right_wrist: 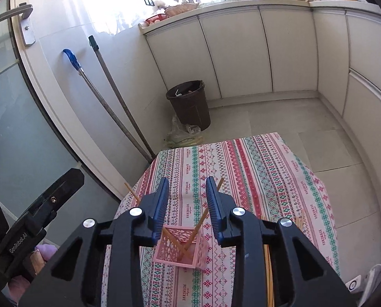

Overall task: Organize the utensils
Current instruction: 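Lower chopsticks into the pink basket and open both tools, then grasp more chopsticks from the pile with the left tool and lift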

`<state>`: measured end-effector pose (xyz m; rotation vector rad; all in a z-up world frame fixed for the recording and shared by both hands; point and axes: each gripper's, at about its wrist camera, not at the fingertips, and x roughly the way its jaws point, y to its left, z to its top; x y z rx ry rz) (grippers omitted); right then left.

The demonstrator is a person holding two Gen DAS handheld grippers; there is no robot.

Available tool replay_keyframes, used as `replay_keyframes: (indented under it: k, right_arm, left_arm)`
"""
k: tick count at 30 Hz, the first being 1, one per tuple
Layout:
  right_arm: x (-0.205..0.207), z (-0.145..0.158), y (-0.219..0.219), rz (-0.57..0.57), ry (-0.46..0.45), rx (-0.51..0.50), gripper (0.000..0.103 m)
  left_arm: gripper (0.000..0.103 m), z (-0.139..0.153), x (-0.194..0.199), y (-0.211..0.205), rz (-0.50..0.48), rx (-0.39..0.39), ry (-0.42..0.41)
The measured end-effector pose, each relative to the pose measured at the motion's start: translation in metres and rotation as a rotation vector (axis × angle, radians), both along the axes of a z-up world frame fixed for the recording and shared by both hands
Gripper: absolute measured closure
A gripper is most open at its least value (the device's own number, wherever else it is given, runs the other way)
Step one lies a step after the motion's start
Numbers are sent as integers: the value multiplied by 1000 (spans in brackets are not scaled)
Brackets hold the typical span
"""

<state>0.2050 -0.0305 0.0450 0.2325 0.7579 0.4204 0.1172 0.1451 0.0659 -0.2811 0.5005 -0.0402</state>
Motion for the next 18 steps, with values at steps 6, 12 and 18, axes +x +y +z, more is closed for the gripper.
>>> replay_keyframes:
  k: [6, 12, 18]
  right_arm:
    - [-14, -4, -9, -44, -26, -49, 58]
    - [-25, -16, -24, -95, -9, -90, 52]
    - [-44, -27, -60, -213, -3, -107, 11]
  left_arm:
    - [21, -13, 0, -10, 39, 50, 51]
    - [17, -19, -4, -22, 30, 79, 71]
    - [7, -33, -10, -46, -24, 95, 109]
